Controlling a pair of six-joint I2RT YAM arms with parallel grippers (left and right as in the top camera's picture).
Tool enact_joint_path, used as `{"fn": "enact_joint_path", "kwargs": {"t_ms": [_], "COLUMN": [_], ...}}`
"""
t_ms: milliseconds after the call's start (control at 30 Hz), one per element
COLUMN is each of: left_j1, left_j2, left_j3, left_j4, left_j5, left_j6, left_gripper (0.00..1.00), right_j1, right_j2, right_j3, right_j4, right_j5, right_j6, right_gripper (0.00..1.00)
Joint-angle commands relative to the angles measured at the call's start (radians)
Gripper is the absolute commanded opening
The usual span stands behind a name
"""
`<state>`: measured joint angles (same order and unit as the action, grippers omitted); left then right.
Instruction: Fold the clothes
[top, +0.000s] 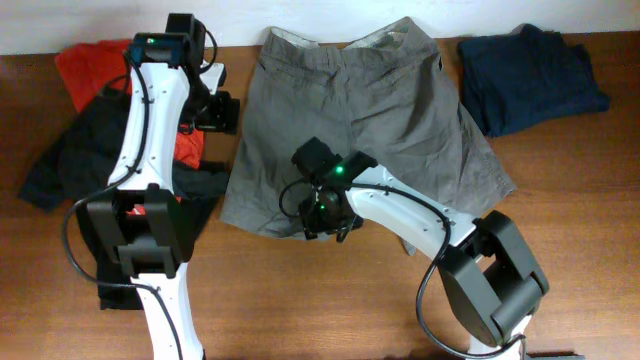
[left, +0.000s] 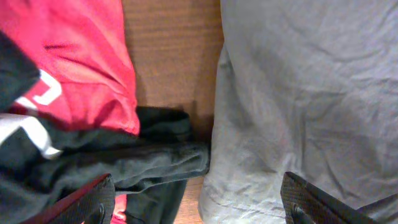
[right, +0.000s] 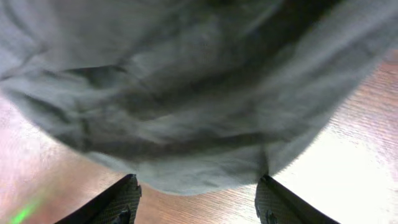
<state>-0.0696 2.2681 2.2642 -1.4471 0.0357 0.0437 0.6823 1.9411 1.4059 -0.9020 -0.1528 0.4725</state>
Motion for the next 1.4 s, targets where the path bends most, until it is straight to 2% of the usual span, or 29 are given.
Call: {"fn": "enact_joint_path", "kwargs": {"t_ms": [0,200,233,267,300,400,433,500,833,1067,1367], "left_j1": [0.003,0.003,0.003,0.003,0.003,0.003,0.003,0.003,0.003,0.003,0.028], "left_j2": [-0.015,-0.014,-0.014,-0.014,-0.014,-0.013,-0.013,-0.013,-0.013,-0.013,-0.013], "left_j3": [-0.042,-0.058,-0.058,-0.058,-0.058,-0.058,-0.058,-0.058,-0.058,-0.058,-0.058], "left_j4": [0.010,0.023,0.026,0.027,0.029,0.034,0.034,0.032,0.023,0.023,0.081], "left_j5": [0.020,0.021,0.021,0.021,0.021,0.021,0.021,0.021,0.016,-0.044,-0.079], "left_j6": [0.003,0.006,0.006,0.006,0.006,0.006,0.006,0.006,0.010,0.010,0.009], "left_gripper": [0.84,0.84,0.84,0.84,0.84,0.84,0.84,0.84,0.84,0.84,0.84], "right_j1": [0.000,-0.003,-0.003,-0.003,-0.003,-0.002,-0.002,-0.003,-0.040,-0.029,-0.026], "right_j2": [-0.008,0.031,0.040,0.041,0.043,0.044,0.044,0.044,0.042,0.031,-0.204], "right_j3": [-0.006,-0.005,-0.005,-0.005,-0.005,-0.005,-0.005,-0.005,0.002,0.002,0.002], "right_j4": [0.005,0.010,0.010,0.011,0.010,0.003,-0.003,-0.016,-0.330,-0.523,-0.499], "right_j5": [0.111,0.097,0.082,0.068,0.047,0.021,0.021,0.016,0.033,0.026,0.029], "right_j6": [0.123,0.163,0.162,0.161,0.161,0.161,0.161,0.161,0.078,0.021,0.031], "right_gripper": [0.68,0.67,0.62,0.52,0.33,0.21,0.13,0.04,0.04,0.04,0.04]}}
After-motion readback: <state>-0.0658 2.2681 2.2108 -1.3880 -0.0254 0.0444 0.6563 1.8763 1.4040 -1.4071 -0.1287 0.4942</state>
